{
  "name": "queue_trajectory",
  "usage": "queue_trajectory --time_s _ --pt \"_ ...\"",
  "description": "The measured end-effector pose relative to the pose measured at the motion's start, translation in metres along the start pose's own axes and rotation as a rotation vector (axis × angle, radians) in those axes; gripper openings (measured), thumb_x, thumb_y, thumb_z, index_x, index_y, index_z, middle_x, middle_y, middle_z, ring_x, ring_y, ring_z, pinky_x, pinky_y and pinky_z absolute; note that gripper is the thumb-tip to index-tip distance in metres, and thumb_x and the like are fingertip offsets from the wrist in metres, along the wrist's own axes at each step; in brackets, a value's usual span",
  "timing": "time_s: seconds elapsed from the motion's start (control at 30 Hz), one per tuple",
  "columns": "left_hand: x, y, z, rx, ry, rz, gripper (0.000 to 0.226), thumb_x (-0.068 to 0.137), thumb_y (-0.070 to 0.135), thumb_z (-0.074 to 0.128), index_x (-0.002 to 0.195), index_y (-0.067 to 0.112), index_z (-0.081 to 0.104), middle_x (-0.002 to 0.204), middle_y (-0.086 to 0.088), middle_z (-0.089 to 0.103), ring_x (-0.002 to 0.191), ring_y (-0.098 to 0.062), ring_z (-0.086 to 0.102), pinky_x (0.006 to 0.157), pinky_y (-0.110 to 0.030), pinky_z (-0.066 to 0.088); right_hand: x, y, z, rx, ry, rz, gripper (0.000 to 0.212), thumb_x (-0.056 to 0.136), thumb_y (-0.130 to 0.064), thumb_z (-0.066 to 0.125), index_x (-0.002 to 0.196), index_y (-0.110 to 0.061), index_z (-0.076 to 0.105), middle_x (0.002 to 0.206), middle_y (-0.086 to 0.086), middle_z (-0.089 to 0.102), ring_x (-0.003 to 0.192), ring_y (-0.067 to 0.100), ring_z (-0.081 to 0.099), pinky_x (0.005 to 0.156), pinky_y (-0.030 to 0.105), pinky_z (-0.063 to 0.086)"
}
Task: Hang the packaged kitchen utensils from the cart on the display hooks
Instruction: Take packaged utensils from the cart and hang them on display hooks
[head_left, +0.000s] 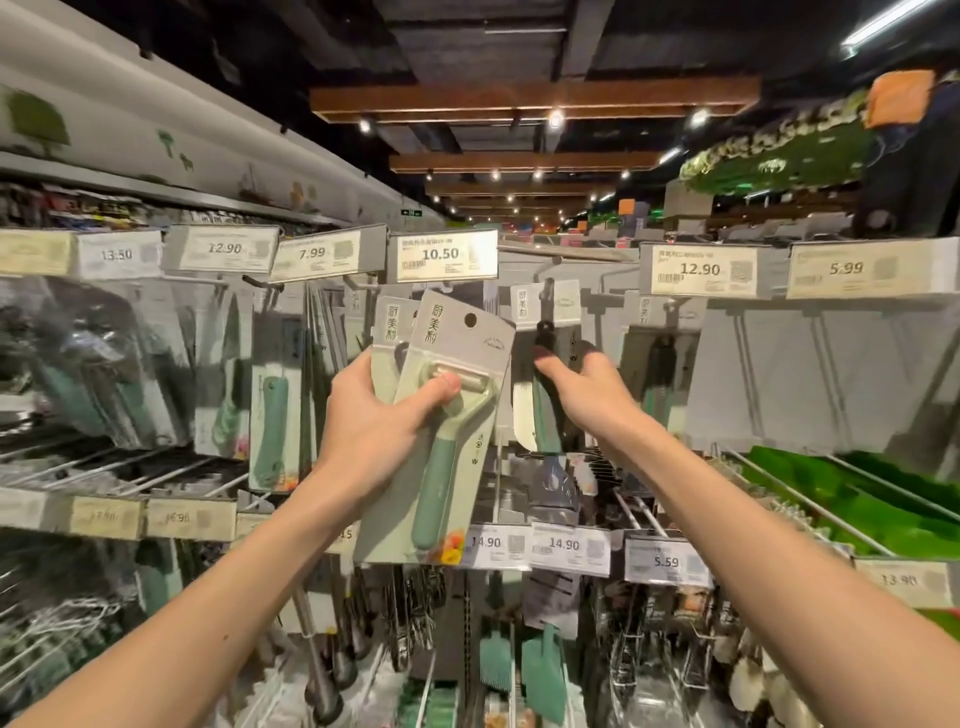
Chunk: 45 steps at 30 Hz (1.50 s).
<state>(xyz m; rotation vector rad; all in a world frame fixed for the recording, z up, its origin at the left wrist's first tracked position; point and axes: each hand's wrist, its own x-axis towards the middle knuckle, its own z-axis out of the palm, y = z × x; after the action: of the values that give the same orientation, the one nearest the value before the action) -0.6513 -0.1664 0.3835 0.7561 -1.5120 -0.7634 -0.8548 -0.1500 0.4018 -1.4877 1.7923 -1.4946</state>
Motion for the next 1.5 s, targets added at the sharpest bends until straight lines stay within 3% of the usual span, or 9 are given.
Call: queue_trajectory --time_s 0.2,0.37,0.5,0.73,0.9,1.0,1.13,1.23,1.5 --pt "-0.003 0.006 0.003 -0.070 -0.070 -0.071 0.021 0.080 0.021 0.080 0.096 0.016 0.067 0.089 0.000 0.076 0.085 -0.020 0.073 0.078 -0.037 0.058 0.014 0.014 0.012 0.028 0.040 0.047 0.047 0.096 -0.048 0.054 0.107 -0.002 0.058 0.073 0.006 0.060 0.061 0.019 0.055 0.056 0.029 0.042" --pt "-0.009 0.010 0.004 -0.171 -0.135 -0.113 0.031 0.076 0.016 0.082 0.103 0.016 0.067 0.091 0.002 0.078 0.085 -0.018 0.075 0.068 -0.025 0.059 -0.024 0.020 0.004 -0.146 0.136 0.019 0.075 0.092 -0.057 0.054 0.147 -0.010 0.034 0.142 0.007 0.052 0.127 0.023 0.052 0.104 0.042 0.044" --pt "-0.020 0.018 0.019 -0.164 -0.197 -0.041 0.043 0.066 0.011 0.087 0.101 0.020 0.065 0.091 0.005 0.077 0.083 -0.013 0.074 0.071 -0.027 0.060 -0.082 0.012 -0.006 0.274 0.119 -0.167 0.070 0.079 -0.060 0.061 0.134 -0.019 0.053 0.109 -0.016 0.066 0.105 0.003 0.065 0.096 0.030 0.052" --pt "-0.036 0.029 0.073 -0.299 -0.371 -0.025 0.051 0.058 0.018 0.085 0.104 0.013 0.063 0.086 0.000 0.077 0.076 -0.017 0.074 0.061 -0.026 0.058 -0.103 0.021 -0.041 0.678 -0.024 -0.028 0.034 0.086 -0.022 0.067 0.118 -0.012 0.057 0.104 0.005 0.076 0.092 0.017 0.074 0.072 0.025 0.060" --pt "-0.042 0.030 0.117 -0.215 -0.400 0.002 0.042 0.077 0.057 0.053 0.094 0.021 0.067 0.079 0.017 0.075 0.074 0.001 0.070 0.064 -0.015 0.052 -0.115 0.042 -0.083 0.652 0.082 -0.037 0.030 0.090 -0.010 0.064 0.120 -0.011 0.057 0.103 0.008 0.076 0.085 0.014 0.074 0.067 0.024 0.059" --pt "-0.046 0.036 0.150 -0.174 -0.460 -0.041 0.056 0.081 0.066 0.047 0.087 0.016 0.071 0.084 0.003 0.078 0.081 -0.016 0.074 0.075 -0.037 0.058 -0.125 0.054 -0.116 0.559 0.182 -0.045 0.030 0.089 -0.009 0.065 0.118 -0.010 0.059 0.104 0.010 0.076 0.084 0.016 0.074 0.063 0.019 0.056" --pt "-0.058 0.051 0.199 -0.267 -0.508 -0.042 0.039 0.089 0.046 0.059 0.066 0.016 0.067 0.066 0.002 0.073 0.059 -0.007 0.066 0.054 -0.021 0.048 -0.137 0.075 -0.168 0.430 0.306 -0.061 0.030 0.089 -0.010 0.067 0.118 -0.010 0.060 0.104 0.008 0.076 0.095 0.020 0.073 0.076 0.020 0.056" --pt "-0.065 0.056 0.236 -0.254 -0.564 -0.025 0.051 0.083 0.057 0.062 0.075 0.008 0.071 0.075 -0.015 0.073 0.066 -0.017 0.065 0.061 -0.030 0.047 -0.142 0.088 -0.208 0.406 0.360 -0.062 0.028 0.090 -0.010 0.066 0.117 -0.011 0.061 0.103 0.003 0.077 0.095 0.016 0.073 0.076 0.021 0.055" --pt "-0.078 0.078 0.312 -0.298 -0.527 -0.149 0.014 0.096 0.023 0.062 0.108 0.018 0.066 0.095 -0.003 0.077 0.083 -0.017 0.075 0.072 -0.037 0.059 -0.121 0.116 -0.299 0.397 0.408 -0.093 0.025 0.092 -0.008 0.063 0.117 -0.008 0.061 0.106 0.006 0.075 0.097 0.017 0.072 0.083 0.027 0.057"
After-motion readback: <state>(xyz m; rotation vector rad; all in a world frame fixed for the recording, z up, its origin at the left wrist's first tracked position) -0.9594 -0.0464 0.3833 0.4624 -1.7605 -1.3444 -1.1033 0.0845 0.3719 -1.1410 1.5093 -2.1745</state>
